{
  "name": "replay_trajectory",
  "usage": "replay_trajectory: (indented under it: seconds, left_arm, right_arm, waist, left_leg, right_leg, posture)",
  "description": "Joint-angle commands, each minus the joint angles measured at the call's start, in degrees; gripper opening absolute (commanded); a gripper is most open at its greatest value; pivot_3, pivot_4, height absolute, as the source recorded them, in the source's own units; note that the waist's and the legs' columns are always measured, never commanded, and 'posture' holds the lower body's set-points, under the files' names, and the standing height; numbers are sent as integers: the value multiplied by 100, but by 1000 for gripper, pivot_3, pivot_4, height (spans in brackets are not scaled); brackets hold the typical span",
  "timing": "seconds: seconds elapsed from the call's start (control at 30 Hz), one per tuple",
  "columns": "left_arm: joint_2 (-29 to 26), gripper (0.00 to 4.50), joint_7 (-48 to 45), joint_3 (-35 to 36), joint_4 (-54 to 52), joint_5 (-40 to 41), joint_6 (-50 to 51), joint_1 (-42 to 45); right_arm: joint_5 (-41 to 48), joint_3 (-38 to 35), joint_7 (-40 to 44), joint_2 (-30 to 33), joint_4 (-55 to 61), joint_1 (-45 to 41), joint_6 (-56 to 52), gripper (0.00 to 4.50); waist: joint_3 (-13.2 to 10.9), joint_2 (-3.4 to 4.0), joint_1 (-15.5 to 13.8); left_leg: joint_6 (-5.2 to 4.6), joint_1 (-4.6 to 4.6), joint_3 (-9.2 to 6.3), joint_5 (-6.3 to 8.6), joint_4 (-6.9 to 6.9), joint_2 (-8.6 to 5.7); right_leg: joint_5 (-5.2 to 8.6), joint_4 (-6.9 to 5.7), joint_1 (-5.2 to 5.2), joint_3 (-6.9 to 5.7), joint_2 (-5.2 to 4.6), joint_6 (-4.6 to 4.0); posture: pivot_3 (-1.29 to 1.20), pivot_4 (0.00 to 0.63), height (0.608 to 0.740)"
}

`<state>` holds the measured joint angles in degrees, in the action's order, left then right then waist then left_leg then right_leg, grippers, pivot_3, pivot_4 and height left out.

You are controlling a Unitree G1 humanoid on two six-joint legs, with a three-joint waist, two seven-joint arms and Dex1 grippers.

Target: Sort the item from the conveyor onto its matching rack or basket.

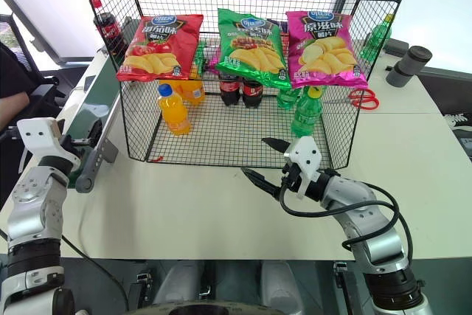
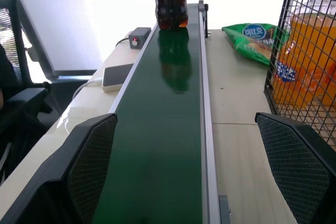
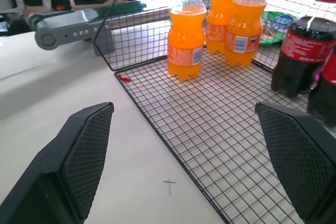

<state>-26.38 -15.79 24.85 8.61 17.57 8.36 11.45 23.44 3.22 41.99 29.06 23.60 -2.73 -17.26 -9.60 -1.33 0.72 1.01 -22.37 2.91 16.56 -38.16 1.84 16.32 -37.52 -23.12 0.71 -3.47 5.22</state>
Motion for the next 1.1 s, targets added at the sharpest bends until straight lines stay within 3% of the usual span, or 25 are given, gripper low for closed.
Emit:
replay_trajectory:
  seconds: [0.03, 1.1]
  left_arm:
    - [-9, 4500, 50, 23, -67, -22, -130, 64]
    - [1, 4500, 286, 201, 254, -33, -197, 104]
  right_arm:
    - [58, 37, 42, -68, 175, -80, 74, 4486]
    - [12, 371, 99, -446, 156, -413, 112, 4486]
  waist:
    - [0, 0, 0]
    - [1, -1, 4]
  left_leg:
    - [0, 0, 0, 0, 0, 0]
    - [0, 0, -2, 0, 0, 0]
  right_leg:
    - [0, 0, 0, 0, 0, 0]
    - [0, 0, -1, -3, -3, 0]
  posture:
    - [0, 150, 740]
    - [0, 150, 740]
